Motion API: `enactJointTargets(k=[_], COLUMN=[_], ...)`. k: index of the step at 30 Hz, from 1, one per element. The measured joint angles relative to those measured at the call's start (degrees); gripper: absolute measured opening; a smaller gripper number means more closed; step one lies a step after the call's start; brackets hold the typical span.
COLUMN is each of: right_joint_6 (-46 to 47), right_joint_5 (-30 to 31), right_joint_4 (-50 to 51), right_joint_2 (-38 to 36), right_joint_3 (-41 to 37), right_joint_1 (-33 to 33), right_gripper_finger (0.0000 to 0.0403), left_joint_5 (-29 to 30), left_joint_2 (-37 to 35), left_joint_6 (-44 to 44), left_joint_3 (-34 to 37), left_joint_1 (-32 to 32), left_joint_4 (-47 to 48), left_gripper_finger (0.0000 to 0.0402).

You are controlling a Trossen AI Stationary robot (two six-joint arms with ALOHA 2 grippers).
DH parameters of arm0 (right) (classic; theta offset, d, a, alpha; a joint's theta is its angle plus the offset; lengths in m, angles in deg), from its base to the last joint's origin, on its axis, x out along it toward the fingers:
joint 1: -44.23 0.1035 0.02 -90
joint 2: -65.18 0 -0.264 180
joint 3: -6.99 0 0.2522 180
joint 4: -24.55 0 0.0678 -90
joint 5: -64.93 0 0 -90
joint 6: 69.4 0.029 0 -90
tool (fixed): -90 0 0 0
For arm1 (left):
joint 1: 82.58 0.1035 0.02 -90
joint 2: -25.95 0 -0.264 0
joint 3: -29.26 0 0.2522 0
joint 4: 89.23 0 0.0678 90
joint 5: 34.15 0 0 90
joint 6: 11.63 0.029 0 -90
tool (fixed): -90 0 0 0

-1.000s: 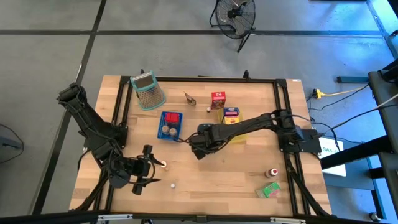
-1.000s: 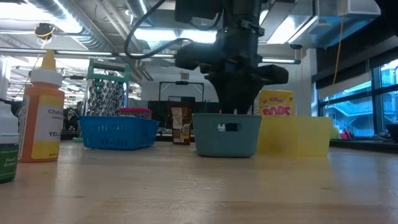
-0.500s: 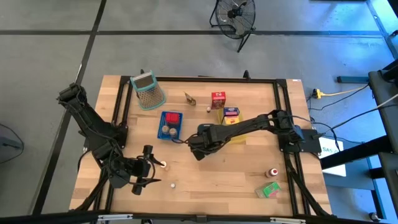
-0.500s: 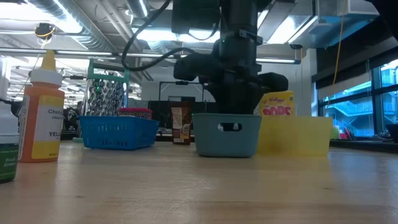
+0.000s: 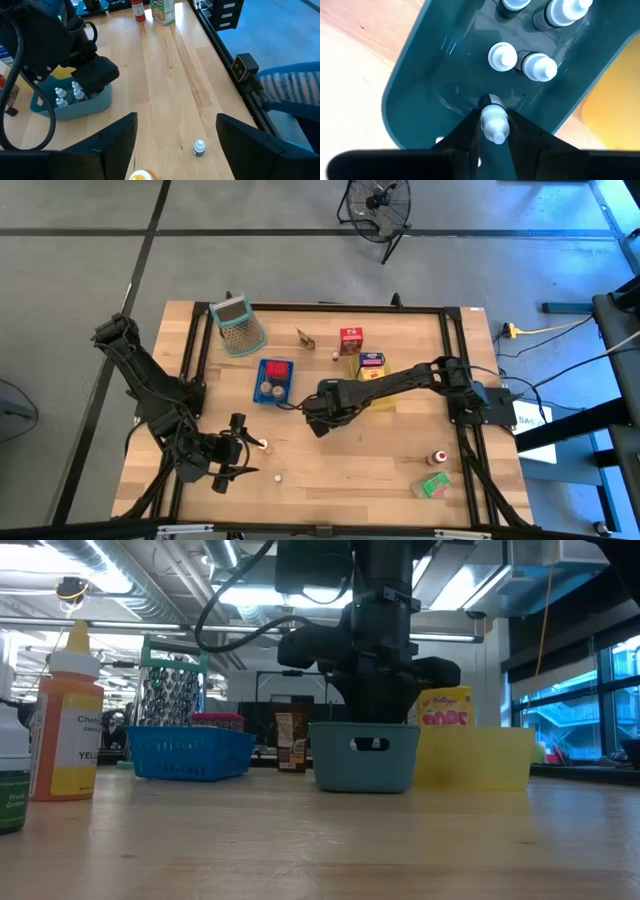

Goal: Pick & Place Kitchen Items
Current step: Put the small black food coloring into the green bin

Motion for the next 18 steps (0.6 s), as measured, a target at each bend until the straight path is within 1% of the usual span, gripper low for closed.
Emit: enactJointTargets(k=[11, 18], right_joint_6=[-1.03, -1.75], right_joint_5=[0.04, 0.05], right_joint_4=[-0.02, 0.0], right_joint_2=[0.0, -0.02], right_joint_3=[0.0, 0.0], right_joint_1=[-0.09, -0.18], right_gripper_finger=[0.0082, 0.0096], left_joint_5=[-0.02, -0.01], left_joint_2=[0.0, 0.0], left_joint_6=[-0.02, -0.12], left_joint_3=[0.0, 0.0], left_joint_1=[0.0, 0.0], left_joint_4=[0.0, 0.0], left_gripper_finger=[0.0267, 0.0265])
